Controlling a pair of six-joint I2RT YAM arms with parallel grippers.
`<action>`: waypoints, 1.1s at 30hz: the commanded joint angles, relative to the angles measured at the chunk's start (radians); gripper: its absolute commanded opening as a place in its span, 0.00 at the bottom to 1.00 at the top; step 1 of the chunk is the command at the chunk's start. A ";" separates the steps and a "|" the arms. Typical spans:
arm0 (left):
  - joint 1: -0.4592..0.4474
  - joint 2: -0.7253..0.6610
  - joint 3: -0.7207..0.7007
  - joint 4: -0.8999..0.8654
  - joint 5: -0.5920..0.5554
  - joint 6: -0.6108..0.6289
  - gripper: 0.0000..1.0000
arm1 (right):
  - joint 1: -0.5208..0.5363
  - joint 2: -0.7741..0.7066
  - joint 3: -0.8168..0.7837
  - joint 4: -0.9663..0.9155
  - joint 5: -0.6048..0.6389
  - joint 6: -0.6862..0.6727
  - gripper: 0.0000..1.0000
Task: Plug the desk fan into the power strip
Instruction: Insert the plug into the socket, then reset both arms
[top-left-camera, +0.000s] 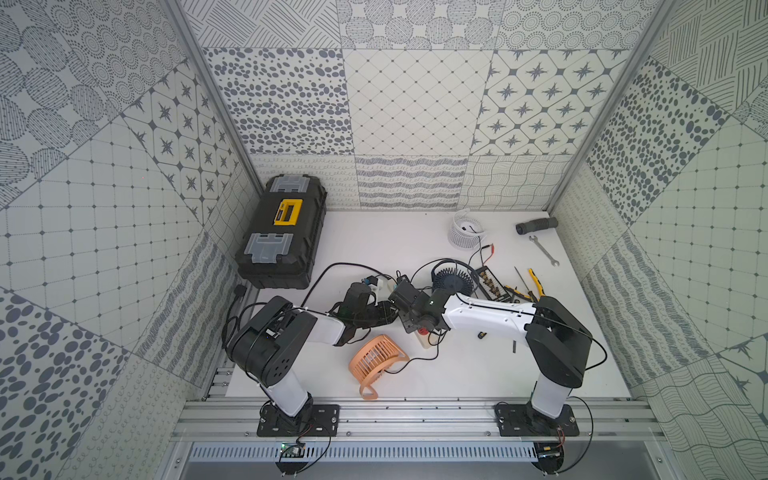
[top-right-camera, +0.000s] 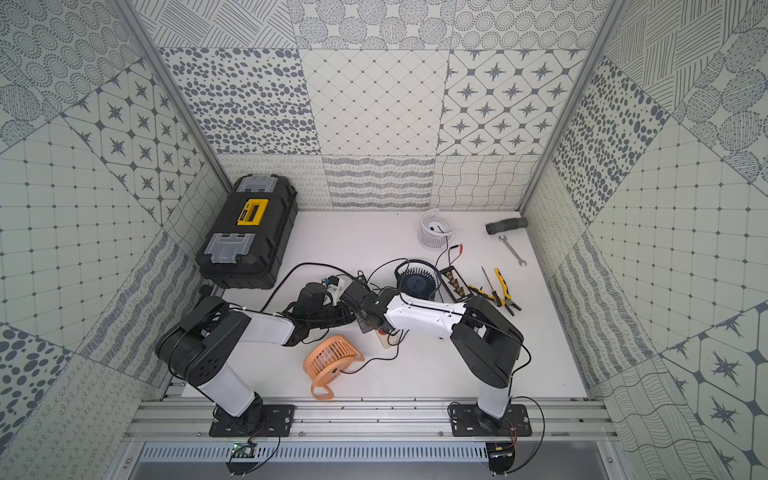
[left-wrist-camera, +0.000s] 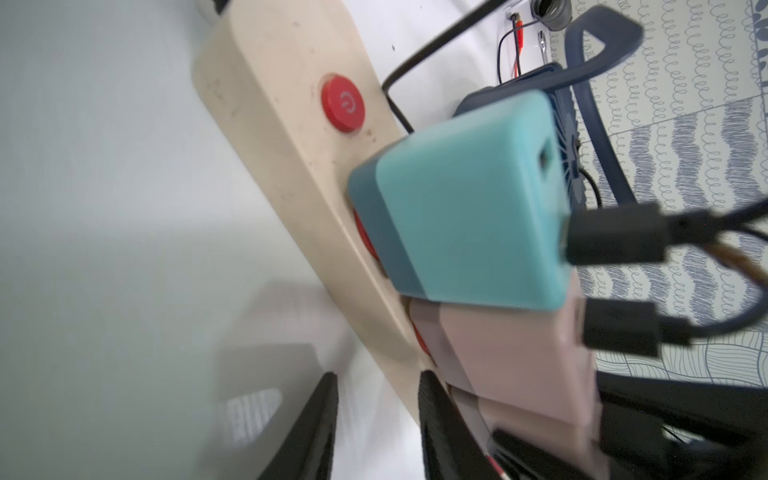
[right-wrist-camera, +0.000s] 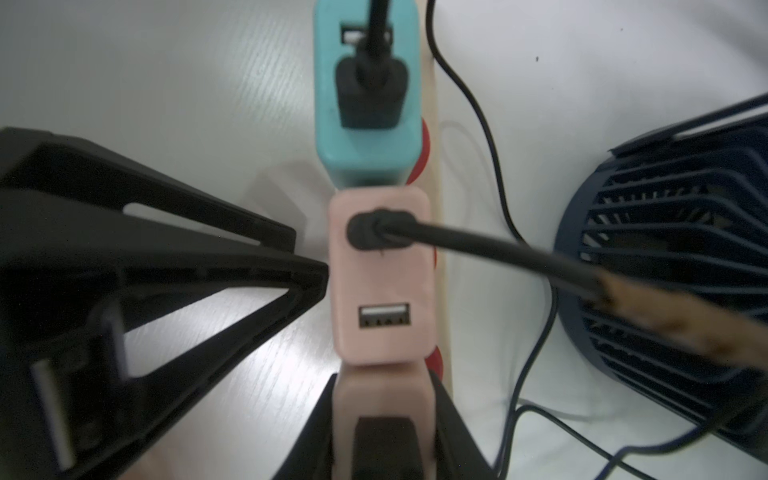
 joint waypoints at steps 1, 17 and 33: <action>0.001 -0.012 0.004 -0.021 -0.013 0.042 0.35 | -0.025 0.214 -0.168 -0.195 -0.141 0.046 0.00; 0.001 -0.172 0.004 -0.242 -0.127 0.192 0.39 | 0.053 0.015 0.067 -0.155 0.096 -0.004 0.64; 0.001 -0.552 -0.068 -0.355 -0.414 0.382 0.64 | 0.058 -0.491 -0.155 0.058 0.142 -0.054 0.97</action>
